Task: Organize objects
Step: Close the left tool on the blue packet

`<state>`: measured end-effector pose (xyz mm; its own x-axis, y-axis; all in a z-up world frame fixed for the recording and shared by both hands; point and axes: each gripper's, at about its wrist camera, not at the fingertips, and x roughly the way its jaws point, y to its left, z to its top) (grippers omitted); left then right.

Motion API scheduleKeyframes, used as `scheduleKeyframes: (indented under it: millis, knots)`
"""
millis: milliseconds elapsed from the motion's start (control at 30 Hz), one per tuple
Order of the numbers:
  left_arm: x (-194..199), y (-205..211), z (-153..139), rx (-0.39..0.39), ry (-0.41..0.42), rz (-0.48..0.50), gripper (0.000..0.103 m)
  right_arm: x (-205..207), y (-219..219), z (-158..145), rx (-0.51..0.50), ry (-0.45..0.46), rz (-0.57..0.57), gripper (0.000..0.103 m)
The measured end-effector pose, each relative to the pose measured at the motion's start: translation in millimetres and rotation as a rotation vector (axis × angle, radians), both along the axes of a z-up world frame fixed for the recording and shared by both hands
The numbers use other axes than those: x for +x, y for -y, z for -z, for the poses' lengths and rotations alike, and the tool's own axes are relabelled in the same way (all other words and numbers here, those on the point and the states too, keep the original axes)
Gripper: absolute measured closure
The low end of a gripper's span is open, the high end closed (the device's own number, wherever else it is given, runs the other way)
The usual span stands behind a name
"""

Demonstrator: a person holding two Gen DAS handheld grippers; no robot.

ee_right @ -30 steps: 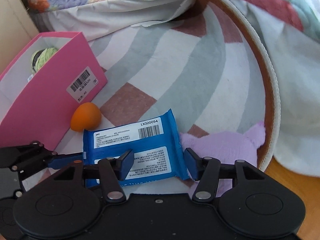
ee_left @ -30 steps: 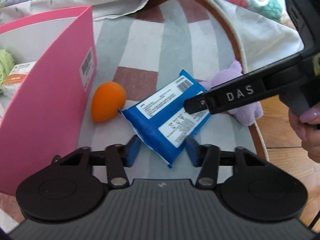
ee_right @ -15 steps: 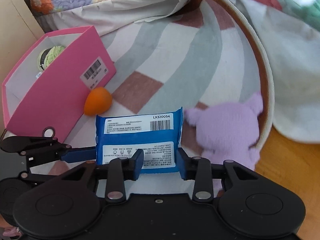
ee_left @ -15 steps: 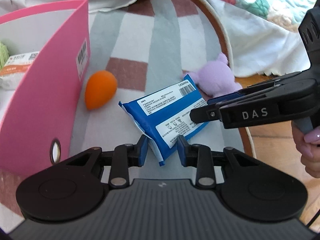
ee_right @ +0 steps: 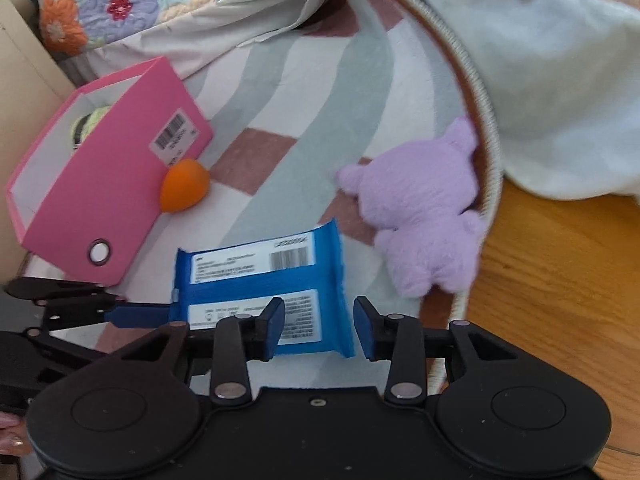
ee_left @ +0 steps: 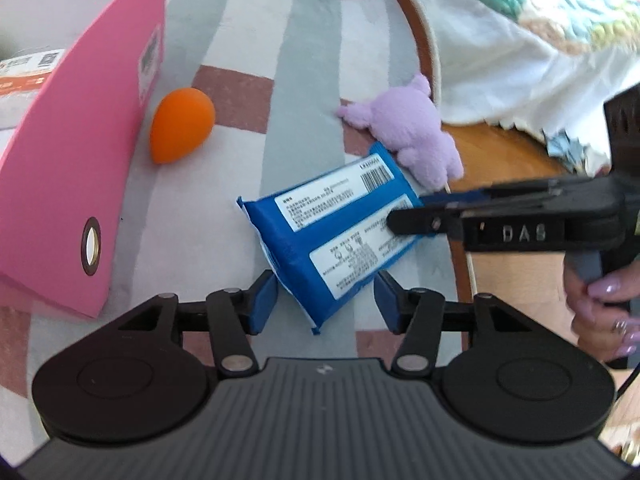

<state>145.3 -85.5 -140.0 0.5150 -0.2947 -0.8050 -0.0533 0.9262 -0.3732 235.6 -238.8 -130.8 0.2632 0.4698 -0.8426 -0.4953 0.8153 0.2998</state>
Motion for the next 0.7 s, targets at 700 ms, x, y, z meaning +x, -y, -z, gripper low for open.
scheduleKeyframes:
  millis: [700]
  knots:
    - [6.2,-9.3,2.7,0.005,0.085,-0.060,0.070,-40.5,-2.1,6.3,0.030,0.016,0.072,0.071]
